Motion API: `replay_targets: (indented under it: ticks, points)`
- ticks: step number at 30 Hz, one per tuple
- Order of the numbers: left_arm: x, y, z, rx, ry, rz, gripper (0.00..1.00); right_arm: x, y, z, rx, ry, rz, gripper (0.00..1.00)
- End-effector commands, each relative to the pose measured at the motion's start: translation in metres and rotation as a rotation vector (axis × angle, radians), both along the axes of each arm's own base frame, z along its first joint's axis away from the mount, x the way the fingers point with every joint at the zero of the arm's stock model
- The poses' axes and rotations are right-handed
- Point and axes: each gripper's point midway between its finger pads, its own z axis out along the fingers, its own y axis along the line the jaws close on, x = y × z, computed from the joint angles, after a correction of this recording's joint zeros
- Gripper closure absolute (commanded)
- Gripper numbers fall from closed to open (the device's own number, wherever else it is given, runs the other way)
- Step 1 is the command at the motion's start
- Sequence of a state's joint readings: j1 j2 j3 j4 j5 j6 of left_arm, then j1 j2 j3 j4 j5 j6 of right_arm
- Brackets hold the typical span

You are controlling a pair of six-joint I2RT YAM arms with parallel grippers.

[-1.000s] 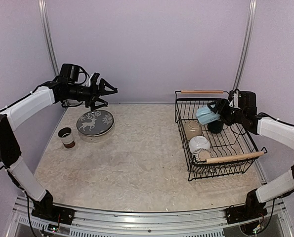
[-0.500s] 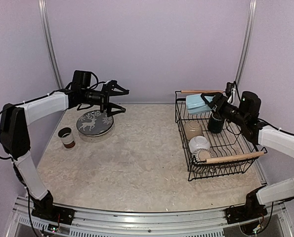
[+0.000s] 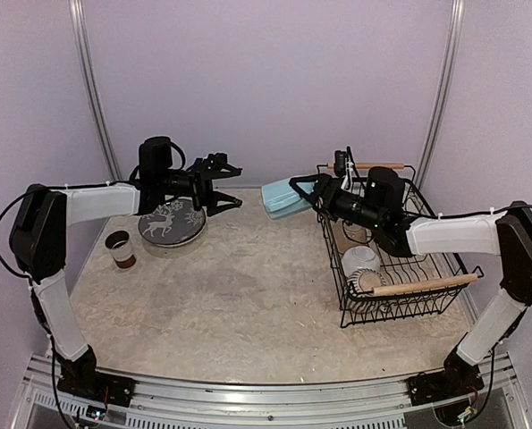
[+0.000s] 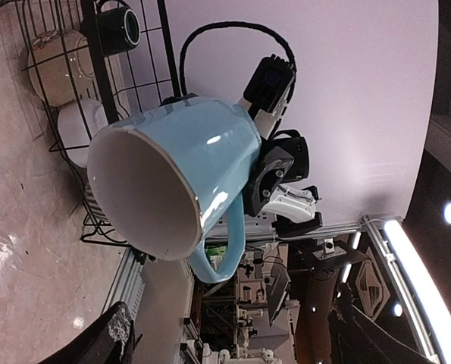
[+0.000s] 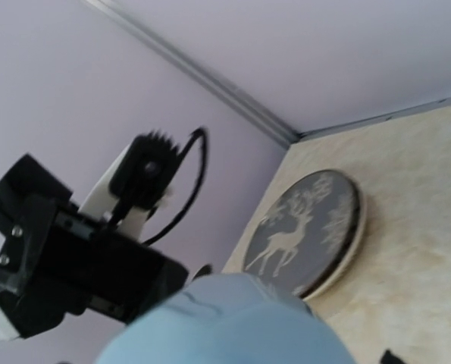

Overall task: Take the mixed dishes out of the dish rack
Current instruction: Pass from the right arm to the left

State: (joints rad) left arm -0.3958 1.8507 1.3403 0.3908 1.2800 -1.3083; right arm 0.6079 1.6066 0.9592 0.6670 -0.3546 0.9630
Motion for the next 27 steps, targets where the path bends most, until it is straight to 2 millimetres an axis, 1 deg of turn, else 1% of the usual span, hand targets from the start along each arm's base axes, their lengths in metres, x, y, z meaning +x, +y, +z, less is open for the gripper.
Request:
replay_targets:
  ticks: [1, 3, 8, 13, 19, 21, 22, 27]
  points:
    - [-0.009, -0.007, 0.005, -0.046, -0.008, -0.057, 0.18, -0.012, 0.024, 0.067, 0.152, -0.191, 0.049, 1.00]
    - [-0.008, -0.008, 0.003, -0.050, 0.006, -0.058, 0.20, -0.011, 0.032, 0.064, 0.151, -0.189, 0.060, 1.00]
    - [-0.013, -0.015, -0.002, -0.048, 0.028, -0.080, 0.24, -0.015, 0.045, 0.059, 0.173, -0.192, 0.084, 1.00]
    - [-0.017, -0.019, -0.002, -0.054, 0.028, -0.099, 0.34, -0.018, 0.056, 0.046, 0.171, -0.183, 0.113, 1.00]
    - [-0.021, -0.026, -0.005, -0.064, 0.038, -0.123, 0.44, -0.021, 0.061, 0.037, 0.166, -0.196, 0.114, 1.00]
    - [-0.023, -0.030, -0.008, -0.070, 0.052, -0.139, 0.47, -0.023, 0.059, 0.038, 0.192, -0.212, 0.111, 1.00]
    - [-0.023, -0.032, -0.009, -0.075, 0.057, -0.146, 0.49, -0.024, 0.058, 0.036, 0.202, -0.214, 0.110, 1.00]
    - [-0.025, -0.038, -0.010, -0.111, 0.091, -0.165, 0.61, -0.024, 0.056, 0.027, 0.227, -0.210, 0.105, 1.00]
